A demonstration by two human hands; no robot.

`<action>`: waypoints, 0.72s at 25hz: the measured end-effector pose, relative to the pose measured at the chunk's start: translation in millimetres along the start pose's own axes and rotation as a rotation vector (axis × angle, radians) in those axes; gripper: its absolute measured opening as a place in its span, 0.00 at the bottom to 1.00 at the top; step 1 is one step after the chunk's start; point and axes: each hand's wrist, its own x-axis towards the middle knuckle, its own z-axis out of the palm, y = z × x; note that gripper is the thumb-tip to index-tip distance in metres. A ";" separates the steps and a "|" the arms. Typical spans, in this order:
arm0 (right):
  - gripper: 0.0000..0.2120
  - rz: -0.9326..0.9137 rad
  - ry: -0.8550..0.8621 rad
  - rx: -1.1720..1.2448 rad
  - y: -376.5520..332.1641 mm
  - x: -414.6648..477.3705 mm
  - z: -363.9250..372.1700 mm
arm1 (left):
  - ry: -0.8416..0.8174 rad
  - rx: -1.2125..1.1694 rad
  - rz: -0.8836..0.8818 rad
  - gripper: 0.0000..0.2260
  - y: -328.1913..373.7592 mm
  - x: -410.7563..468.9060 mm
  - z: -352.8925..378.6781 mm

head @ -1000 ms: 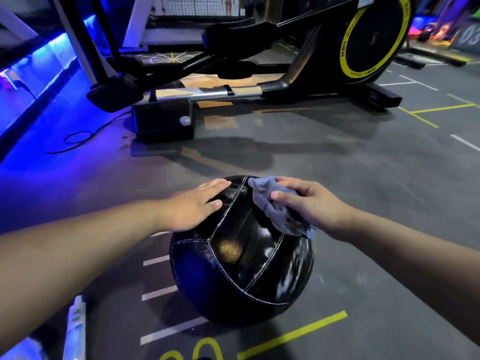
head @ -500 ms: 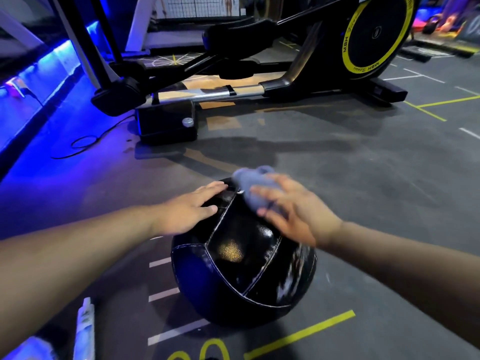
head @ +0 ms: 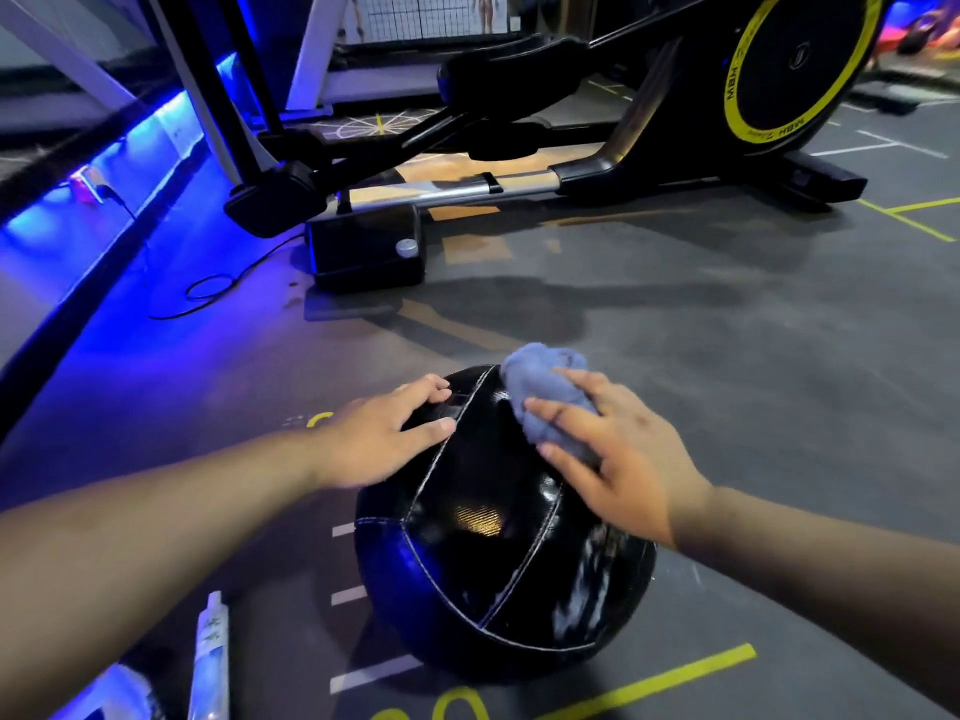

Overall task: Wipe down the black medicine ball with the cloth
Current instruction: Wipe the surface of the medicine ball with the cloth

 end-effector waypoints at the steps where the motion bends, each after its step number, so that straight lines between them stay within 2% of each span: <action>1: 0.19 -0.068 -0.009 -0.016 -4.6 -3.3 1.4 | 0.026 0.026 -0.009 0.21 -1.5 -2.9 -2.6; 3: 0.19 -0.138 -0.034 -0.032 -9.3 -7.4 2.7 | 0.099 0.174 -0.014 0.25 -1.2 -10.9 -5.2; 5: 0.19 -0.147 -0.061 -0.027 -10.9 -5.3 0.5 | 0.251 0.418 0.003 0.29 5.1 -15.2 -2.9; 8: 0.20 -0.067 -0.132 0.042 -10.4 3.8 -4.6 | 0.393 0.513 0.220 0.25 21.6 -15.1 5.2; 11: 0.21 0.073 -0.146 0.230 -12.4 16.4 -7.5 | 0.376 0.575 0.396 0.23 31.1 -16.7 18.0; 15: 0.10 0.404 0.000 0.696 -14.1 38.0 -3.4 | 0.304 0.583 0.383 0.24 24.0 -17.9 18.5; 18: 0.12 0.575 0.021 0.862 -9.7 53.6 -0.3 | 0.295 0.535 0.358 0.23 9.5 -19.0 7.0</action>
